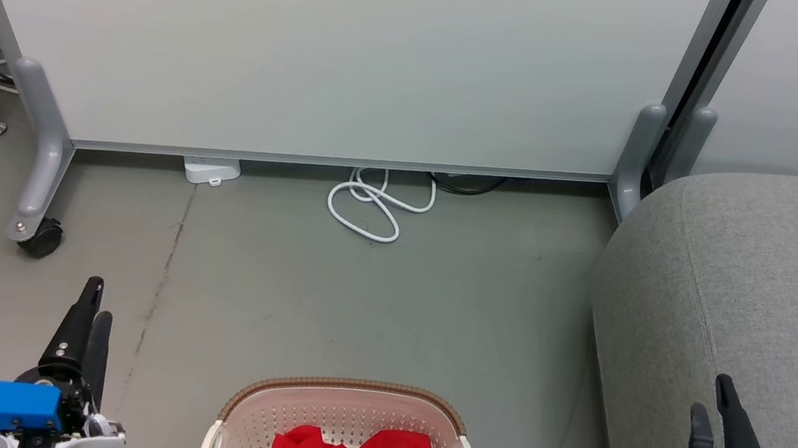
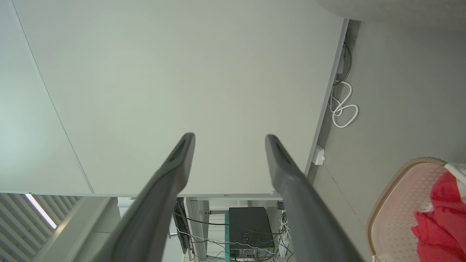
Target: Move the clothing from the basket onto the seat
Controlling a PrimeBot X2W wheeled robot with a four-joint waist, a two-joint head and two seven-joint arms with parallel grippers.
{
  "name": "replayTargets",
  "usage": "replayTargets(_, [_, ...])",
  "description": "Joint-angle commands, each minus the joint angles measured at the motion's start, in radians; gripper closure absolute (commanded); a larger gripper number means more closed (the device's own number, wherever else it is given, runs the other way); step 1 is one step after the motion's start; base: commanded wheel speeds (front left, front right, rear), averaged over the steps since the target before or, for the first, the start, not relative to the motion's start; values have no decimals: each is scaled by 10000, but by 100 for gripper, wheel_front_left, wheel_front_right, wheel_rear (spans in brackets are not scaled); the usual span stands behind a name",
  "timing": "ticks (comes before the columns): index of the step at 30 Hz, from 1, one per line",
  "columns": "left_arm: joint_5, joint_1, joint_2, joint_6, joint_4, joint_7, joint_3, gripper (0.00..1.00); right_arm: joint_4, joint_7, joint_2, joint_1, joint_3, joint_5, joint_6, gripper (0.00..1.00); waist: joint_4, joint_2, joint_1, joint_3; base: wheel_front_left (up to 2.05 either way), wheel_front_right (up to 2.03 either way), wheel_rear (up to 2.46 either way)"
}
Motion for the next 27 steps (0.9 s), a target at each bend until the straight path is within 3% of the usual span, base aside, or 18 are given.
replayTargets(1, [232,-277,58,-1,-241,-144,-89,0,-204,-141,-31,-193,43,-173,13,0,7,0,0,2,0,0,0])
replayTargets(9, [1533,-373,65,-2,-473,-533,-336,0,-404,-530,-35,-217,133,-1282,16,0,30,0,0,13,0,0,0])
replayTargets(27, [5582,-520,82,99,-950,-1247,-915,0,-918,-1246,-43,-215,682,-5140,21,0,95,0,0,18,0,0,0])
